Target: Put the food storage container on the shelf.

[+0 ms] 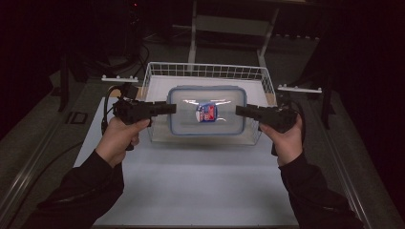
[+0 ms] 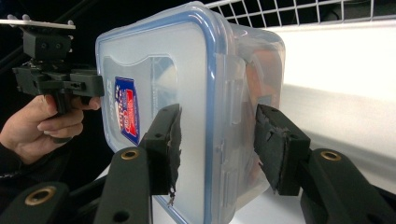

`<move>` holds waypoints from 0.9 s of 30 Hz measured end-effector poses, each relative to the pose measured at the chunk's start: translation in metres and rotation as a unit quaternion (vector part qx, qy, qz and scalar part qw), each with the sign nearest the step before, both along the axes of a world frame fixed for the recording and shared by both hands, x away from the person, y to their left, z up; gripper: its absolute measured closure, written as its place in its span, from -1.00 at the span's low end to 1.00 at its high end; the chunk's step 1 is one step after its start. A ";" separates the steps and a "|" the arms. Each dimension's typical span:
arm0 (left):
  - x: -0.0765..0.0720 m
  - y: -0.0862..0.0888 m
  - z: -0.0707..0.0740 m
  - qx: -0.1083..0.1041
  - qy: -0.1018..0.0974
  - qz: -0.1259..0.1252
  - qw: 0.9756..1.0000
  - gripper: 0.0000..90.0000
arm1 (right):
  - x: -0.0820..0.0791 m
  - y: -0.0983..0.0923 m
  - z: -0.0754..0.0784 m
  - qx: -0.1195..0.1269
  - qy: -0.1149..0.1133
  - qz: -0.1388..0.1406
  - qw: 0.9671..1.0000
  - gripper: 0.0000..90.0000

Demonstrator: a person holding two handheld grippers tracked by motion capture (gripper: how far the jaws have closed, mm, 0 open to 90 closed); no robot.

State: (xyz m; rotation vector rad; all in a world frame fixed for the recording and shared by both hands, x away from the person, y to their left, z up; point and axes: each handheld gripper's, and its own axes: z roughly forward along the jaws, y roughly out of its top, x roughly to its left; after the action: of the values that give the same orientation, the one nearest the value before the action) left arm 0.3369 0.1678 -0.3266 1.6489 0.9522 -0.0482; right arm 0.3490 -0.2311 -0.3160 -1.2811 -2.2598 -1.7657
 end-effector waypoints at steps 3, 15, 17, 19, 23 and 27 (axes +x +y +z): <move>0.009 -0.002 0.002 -0.001 0.003 0.002 1.000 0.22 | 0.006 -0.001 0.004 -0.001 -0.004 -0.003 1.000 0.15; 0.046 -0.008 0.007 0.008 0.008 0.012 1.000 0.21 | 0.040 -0.005 0.005 0.003 0.013 -0.022 1.000 0.15; 0.051 -0.009 0.005 0.010 0.011 0.017 1.000 0.21 | 0.042 -0.005 0.005 -0.001 0.014 -0.024 1.000 0.15; 0.056 -0.009 0.003 0.004 0.015 0.017 1.000 0.20 | 0.046 -0.004 0.004 -0.002 0.017 -0.028 0.999 0.15; 0.059 -0.009 0.005 0.002 0.015 0.021 1.000 0.21 | 0.053 -0.006 0.003 0.010 0.026 -0.027 0.999 0.15; 0.065 -0.010 0.009 0.005 0.013 0.024 1.000 0.21 | 0.060 -0.007 0.003 0.019 0.033 -0.032 0.999 0.15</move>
State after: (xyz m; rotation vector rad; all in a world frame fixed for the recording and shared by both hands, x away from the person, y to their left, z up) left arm 0.4017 0.1573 -0.3179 1.6378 1.0135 -0.0319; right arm 0.4094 -0.2376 -0.3132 -1.3967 -2.1654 -1.7492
